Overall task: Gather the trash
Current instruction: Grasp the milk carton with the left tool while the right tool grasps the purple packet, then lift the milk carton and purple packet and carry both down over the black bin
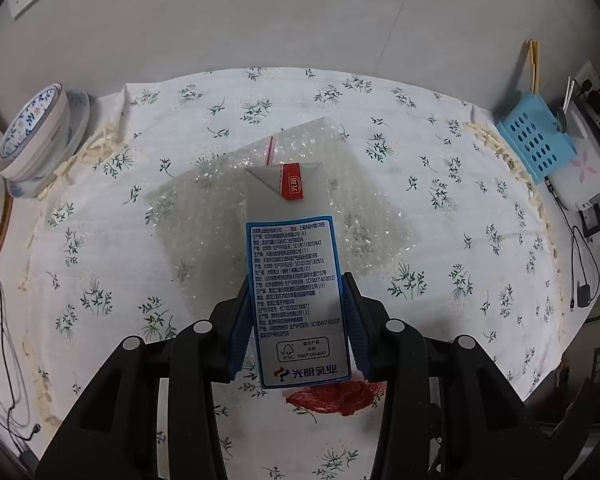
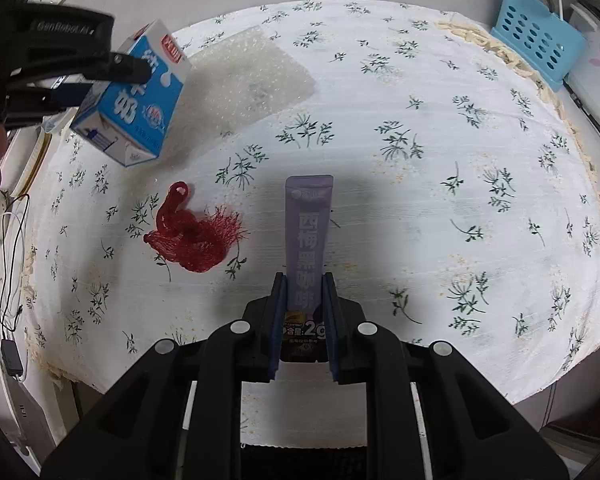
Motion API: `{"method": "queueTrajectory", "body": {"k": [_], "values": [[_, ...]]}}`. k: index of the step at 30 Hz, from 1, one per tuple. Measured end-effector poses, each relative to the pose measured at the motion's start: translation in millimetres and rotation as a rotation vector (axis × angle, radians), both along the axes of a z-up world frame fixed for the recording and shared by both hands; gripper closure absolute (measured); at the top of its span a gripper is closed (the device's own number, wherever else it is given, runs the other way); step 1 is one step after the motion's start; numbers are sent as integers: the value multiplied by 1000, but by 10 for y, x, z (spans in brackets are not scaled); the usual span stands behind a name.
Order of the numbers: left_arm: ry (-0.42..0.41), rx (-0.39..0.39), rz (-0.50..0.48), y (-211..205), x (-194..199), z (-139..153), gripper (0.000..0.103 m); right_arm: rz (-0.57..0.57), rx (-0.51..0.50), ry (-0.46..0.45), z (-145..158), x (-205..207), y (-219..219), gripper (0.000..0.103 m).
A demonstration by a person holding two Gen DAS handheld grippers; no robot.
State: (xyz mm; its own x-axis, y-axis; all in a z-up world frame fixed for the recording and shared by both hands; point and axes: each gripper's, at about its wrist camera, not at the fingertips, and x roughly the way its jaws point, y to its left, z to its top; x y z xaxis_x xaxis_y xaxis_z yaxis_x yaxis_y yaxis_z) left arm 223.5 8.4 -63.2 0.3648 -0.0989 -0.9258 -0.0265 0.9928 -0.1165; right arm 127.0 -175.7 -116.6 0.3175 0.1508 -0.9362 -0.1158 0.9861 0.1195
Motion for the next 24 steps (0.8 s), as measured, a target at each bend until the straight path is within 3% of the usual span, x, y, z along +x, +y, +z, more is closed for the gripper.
{"method": "queueTrajectory", "body": {"k": [24], "values": [[-42, -12, -23, -190, -729, 310, 62, -35, 2, -82, 347, -325, -423, 86]]}}
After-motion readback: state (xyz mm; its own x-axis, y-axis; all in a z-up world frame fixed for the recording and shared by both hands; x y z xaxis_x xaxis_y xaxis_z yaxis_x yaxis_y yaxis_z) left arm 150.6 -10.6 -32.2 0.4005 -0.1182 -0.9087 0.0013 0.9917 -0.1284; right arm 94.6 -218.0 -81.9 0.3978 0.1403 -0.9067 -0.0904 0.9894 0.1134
